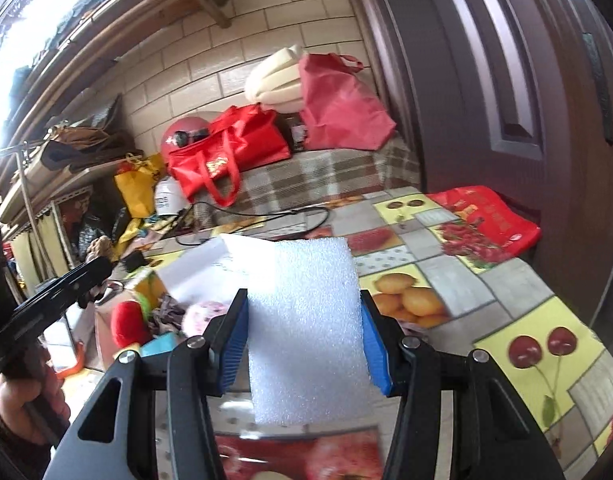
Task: Organize soft objects
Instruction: 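Carry the rope knot and foam sheet over the tray and release them, then move both tools back toward the white sock and blue cloth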
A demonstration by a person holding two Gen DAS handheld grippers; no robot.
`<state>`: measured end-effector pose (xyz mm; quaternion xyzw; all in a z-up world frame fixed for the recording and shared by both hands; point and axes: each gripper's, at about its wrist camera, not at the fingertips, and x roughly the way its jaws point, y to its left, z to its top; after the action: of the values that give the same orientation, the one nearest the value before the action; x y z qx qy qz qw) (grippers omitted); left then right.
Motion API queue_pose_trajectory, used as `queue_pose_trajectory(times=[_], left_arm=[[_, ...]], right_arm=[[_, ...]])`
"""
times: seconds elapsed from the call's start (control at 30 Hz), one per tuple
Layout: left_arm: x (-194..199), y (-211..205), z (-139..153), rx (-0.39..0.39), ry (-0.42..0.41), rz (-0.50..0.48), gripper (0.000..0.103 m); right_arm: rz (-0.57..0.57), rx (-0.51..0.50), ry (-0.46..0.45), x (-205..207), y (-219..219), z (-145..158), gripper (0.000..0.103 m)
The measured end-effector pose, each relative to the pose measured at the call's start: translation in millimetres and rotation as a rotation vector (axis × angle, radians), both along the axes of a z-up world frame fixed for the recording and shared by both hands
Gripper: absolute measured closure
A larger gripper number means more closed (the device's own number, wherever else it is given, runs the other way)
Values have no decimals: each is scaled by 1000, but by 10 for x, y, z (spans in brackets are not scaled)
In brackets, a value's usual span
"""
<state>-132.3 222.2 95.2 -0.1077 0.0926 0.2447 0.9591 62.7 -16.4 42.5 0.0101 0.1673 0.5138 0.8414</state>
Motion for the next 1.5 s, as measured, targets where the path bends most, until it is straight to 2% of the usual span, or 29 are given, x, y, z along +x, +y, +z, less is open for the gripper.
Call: queue_pose_trajectory(times=[0.17,0.37,0.53,0.7,0.83,0.97,1.0,1.07,1.1,1.13,1.2,1.3,1.5], left_arm=[[-235,427,-3,-103,-42,84,61],[-68,500,290,-83,-50,97,61],[154,674,249,-125,11,94,61],[374,860,8,-231,78,52,61],[451,883,-128,-268,101,23,61],[452,906,-157,-288,99,35,60],[430,922,-160,-294,91,53,55],[378,947,-134,-292,71,88,36],[343,946,-111,-279,59,114,15],[301,942,-83,-261,46,145,0],[231,936,-32,-232,20,176,0],[180,930,24,-202,24,221,0],[131,909,92,-188,18,244,0]], right_arm=[[68,15,18,-88,200,113,51],[136,11,55,-173,524,225,51],[160,-12,99,-155,790,246,51],[176,-56,240,-40,1161,119,51],[193,-71,369,62,1441,-36,51],[181,-71,441,87,1598,-147,51],[172,-69,453,91,1629,-170,50],[173,-66,466,87,1664,-191,49],[171,-65,460,71,1661,-193,40],[168,-57,449,60,1653,-184,17],[143,-27,391,5,1574,-147,0],[120,-4,339,-12,1490,-107,0],[102,31,298,-77,1339,-62,0]])
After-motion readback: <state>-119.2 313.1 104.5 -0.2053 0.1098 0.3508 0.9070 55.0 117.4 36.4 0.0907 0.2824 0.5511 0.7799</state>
